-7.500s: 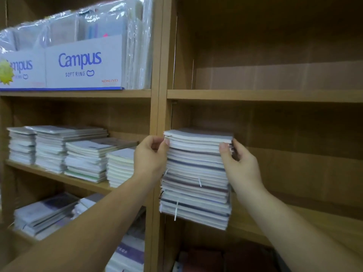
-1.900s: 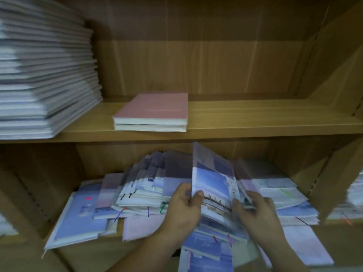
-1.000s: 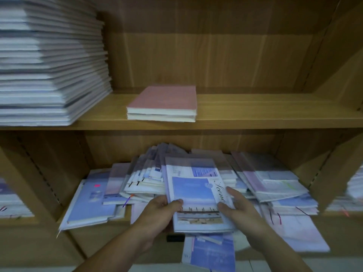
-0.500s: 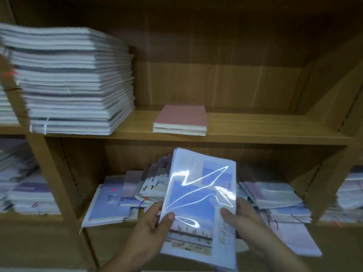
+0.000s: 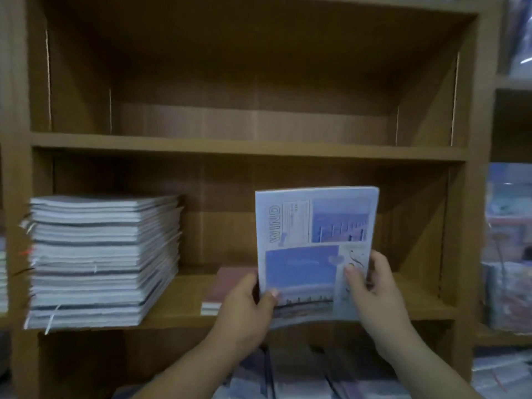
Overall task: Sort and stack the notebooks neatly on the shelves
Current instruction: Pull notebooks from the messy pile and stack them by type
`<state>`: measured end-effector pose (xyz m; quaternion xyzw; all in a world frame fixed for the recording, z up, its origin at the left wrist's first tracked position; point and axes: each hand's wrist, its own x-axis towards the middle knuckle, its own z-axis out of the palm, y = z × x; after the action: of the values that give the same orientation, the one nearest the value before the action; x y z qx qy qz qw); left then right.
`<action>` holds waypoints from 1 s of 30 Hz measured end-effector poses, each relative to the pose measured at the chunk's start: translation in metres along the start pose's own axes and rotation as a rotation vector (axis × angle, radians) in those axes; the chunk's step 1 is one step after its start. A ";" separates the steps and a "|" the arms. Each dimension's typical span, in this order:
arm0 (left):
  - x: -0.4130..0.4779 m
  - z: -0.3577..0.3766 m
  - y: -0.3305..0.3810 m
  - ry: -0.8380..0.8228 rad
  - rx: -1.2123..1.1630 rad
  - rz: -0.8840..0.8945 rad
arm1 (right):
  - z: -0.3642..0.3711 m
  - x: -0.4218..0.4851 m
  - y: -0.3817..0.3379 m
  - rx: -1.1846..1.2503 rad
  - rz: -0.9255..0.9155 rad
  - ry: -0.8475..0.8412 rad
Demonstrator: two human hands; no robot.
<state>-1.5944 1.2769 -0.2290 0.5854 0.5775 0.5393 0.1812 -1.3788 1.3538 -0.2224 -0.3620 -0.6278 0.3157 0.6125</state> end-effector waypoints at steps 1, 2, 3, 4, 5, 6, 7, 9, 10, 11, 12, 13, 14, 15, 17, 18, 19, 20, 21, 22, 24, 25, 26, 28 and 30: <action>0.014 0.010 0.004 -0.001 0.039 0.001 | -0.002 0.014 0.003 -0.019 0.022 0.003; 0.024 0.022 0.004 -0.010 0.072 0.001 | -0.005 0.025 0.009 -0.033 0.050 0.001; 0.032 0.033 0.003 -0.017 0.099 0.001 | -0.008 0.034 0.016 -0.041 0.071 -0.001; 0.039 0.041 0.002 -0.007 0.118 0.000 | -0.010 0.041 0.024 -0.047 0.078 0.000; 0.043 0.047 0.001 0.019 0.138 0.003 | -0.010 0.045 0.030 -0.047 0.077 0.003; 0.047 0.050 0.000 0.047 0.162 0.010 | -0.010 0.048 0.035 -0.045 0.070 0.004; 0.051 0.051 -0.001 0.059 0.188 0.018 | -0.008 0.050 0.040 -0.043 0.072 0.003; 0.053 0.051 -0.004 0.050 0.227 0.029 | -0.004 0.051 0.051 -0.052 0.099 -0.022; 0.051 0.052 -0.005 0.046 0.244 0.031 | -0.002 0.050 0.057 -0.064 0.105 -0.044; 0.049 0.053 -0.005 0.040 0.268 0.027 | -0.001 0.049 0.063 -0.082 0.107 -0.060; 0.046 0.055 -0.004 0.029 0.294 0.017 | -0.001 0.046 0.067 -0.089 0.096 -0.076; 0.042 0.056 -0.002 0.007 0.312 0.003 | -0.001 0.045 0.068 -0.083 0.087 -0.092; 0.038 0.058 0.000 -0.019 0.306 -0.012 | -0.002 0.043 0.068 -0.077 0.082 -0.104; 0.033 0.058 0.003 -0.055 0.273 -0.025 | -0.003 0.039 0.066 -0.076 0.079 -0.105; 0.026 0.052 0.008 -0.101 0.189 -0.041 | -0.006 0.029 0.060 -0.073 0.066 -0.074; 0.023 0.045 0.010 -0.108 0.170 -0.042 | -0.006 0.023 0.056 -0.064 0.056 -0.069; 0.019 0.036 0.010 -0.113 0.151 -0.038 | -0.006 0.015 0.050 -0.051 0.055 -0.077; 0.013 0.026 0.011 -0.115 0.110 -0.021 | -0.005 0.006 0.044 -0.037 0.043 -0.095; 0.007 0.014 0.010 -0.113 0.068 -0.004 | -0.002 -0.002 0.038 -0.032 0.027 -0.113; -0.002 0.001 0.010 -0.107 0.033 0.016 | 0.004 -0.012 0.030 -0.029 0.004 -0.119; -0.021 -0.028 0.009 -0.062 0.018 0.069 | 0.022 -0.029 0.013 -0.026 0.002 -0.119; -0.030 -0.043 0.008 -0.020 0.038 0.100 | 0.033 -0.037 0.003 -0.013 0.020 -0.131; -0.040 -0.059 0.008 0.028 0.046 0.131 | 0.045 -0.045 -0.006 0.004 0.048 -0.143; -0.057 -0.094 0.011 0.110 0.016 0.136 | 0.074 -0.060 -0.025 0.046 0.098 -0.181; -0.070 -0.129 0.023 0.157 0.002 0.117 | 0.103 -0.076 -0.048 0.085 0.118 -0.170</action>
<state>-1.6742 1.1566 -0.1942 0.5742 0.5553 0.5928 0.1030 -1.4853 1.2689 -0.2285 -0.3442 -0.6409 0.4072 0.5522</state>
